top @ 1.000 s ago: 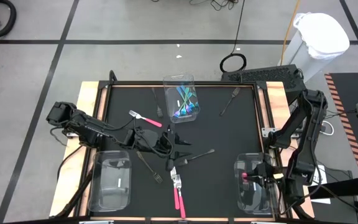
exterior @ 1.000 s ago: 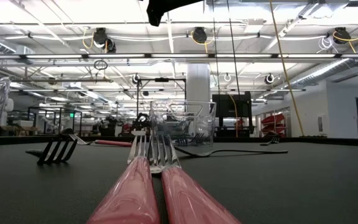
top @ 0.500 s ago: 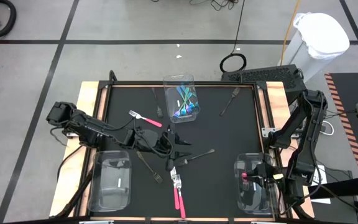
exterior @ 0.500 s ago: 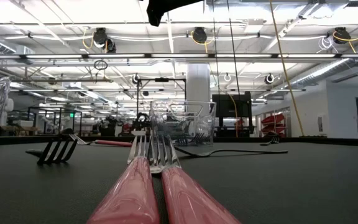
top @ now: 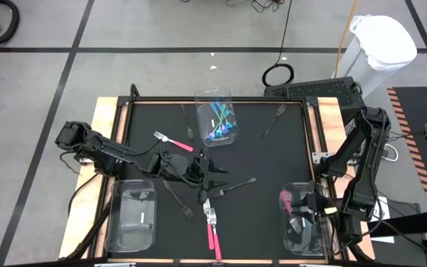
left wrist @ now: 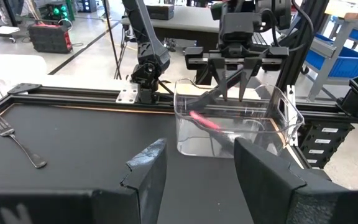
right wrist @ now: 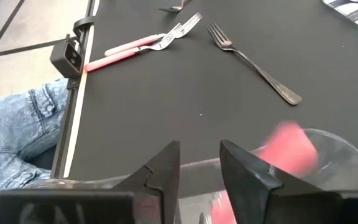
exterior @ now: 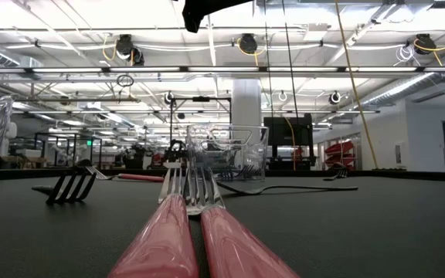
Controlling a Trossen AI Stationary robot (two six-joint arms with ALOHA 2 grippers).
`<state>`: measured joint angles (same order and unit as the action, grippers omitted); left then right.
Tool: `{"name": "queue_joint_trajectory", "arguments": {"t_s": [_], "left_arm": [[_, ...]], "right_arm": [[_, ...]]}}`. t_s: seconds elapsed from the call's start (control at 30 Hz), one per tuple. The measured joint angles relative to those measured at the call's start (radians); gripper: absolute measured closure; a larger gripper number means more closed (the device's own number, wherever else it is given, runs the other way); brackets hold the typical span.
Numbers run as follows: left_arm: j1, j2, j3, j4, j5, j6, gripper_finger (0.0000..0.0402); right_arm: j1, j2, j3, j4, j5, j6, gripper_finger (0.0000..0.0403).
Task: Sort silverware by color (type)
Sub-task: Put the pink fork into the bottom right transparent bin
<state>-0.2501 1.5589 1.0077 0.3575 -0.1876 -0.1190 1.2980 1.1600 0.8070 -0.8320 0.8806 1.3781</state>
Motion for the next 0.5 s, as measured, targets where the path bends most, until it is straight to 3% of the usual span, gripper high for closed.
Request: {"name": "queue_joint_trajectory", "arguments": {"t_s": [0.3,0.5], "left_arm": [[0.000,0.000,0.000,0.000,0.000,0.000,0.0214],[0.000,0.000,0.000,0.000,-0.017,0.002,0.0214]], "right_arm": [[0.000,0.000,0.000,-0.043,-0.028,0.060,0.0267],[0.000,-0.008,0.000,-0.025,0.053,0.046,0.0266]]}}
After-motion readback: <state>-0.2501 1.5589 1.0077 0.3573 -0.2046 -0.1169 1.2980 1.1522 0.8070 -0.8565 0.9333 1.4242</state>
